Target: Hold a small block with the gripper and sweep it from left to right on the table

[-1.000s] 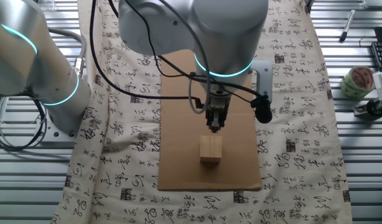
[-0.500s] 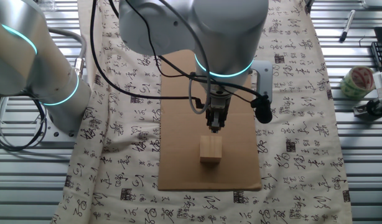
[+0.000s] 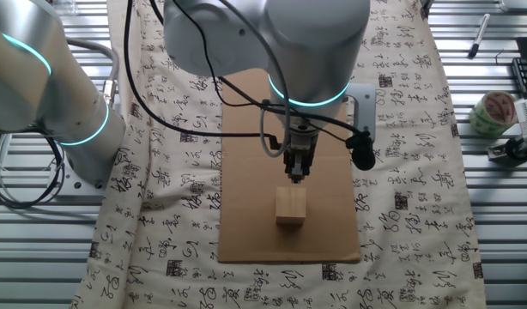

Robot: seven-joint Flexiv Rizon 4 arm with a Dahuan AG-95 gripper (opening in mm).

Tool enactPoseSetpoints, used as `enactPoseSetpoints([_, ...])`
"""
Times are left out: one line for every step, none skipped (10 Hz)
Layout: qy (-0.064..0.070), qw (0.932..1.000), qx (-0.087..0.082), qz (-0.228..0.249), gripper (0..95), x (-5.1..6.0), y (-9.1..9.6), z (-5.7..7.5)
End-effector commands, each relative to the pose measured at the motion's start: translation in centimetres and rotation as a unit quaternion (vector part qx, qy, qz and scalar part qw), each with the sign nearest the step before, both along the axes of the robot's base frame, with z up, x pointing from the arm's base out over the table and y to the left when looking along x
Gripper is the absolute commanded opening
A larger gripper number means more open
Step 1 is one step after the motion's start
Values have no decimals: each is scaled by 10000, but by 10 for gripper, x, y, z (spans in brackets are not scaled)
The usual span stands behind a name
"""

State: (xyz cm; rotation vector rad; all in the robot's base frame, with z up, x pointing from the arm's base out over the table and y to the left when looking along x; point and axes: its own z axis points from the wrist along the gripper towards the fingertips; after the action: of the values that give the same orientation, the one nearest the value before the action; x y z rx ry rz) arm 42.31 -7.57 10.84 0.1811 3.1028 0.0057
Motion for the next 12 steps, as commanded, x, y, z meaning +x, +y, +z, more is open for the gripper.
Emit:
enactPoseSetpoints([4, 10000, -5, 2, 380, 0, 0, 0])
enactPoseSetpoints([4, 10000, -5, 2, 380, 0, 0, 0])
enactPoseSetpoints([4, 10000, -5, 2, 380, 0, 0, 0])
enactPoseSetpoints([-124, 9985, 291, 445, 570, -18, -53, -15])
enactPoseSetpoints([-134, 9985, 313, 440, 570, -18, -53, -15])
enactPoseSetpoints([-142, 9984, 315, 450, 760, -18, -53, -15])
enactPoseSetpoints([-139, 9984, 305, 454, 760, -18, -53, -15])
enactPoseSetpoints([-134, 9985, 289, 456, 760, -18, -53, -15])
enactPoseSetpoints([-140, 9984, 298, 452, 760, -18, -53, -15])
enactPoseSetpoints([-151, 9984, 293, 453, 760, -18, -53, -15])
enactPoseSetpoints([-153, 9984, 292, 450, 760, -18, -53, -15])
enactPoseSetpoints([-156, 9985, 291, 440, 760, -18, -53, -15])
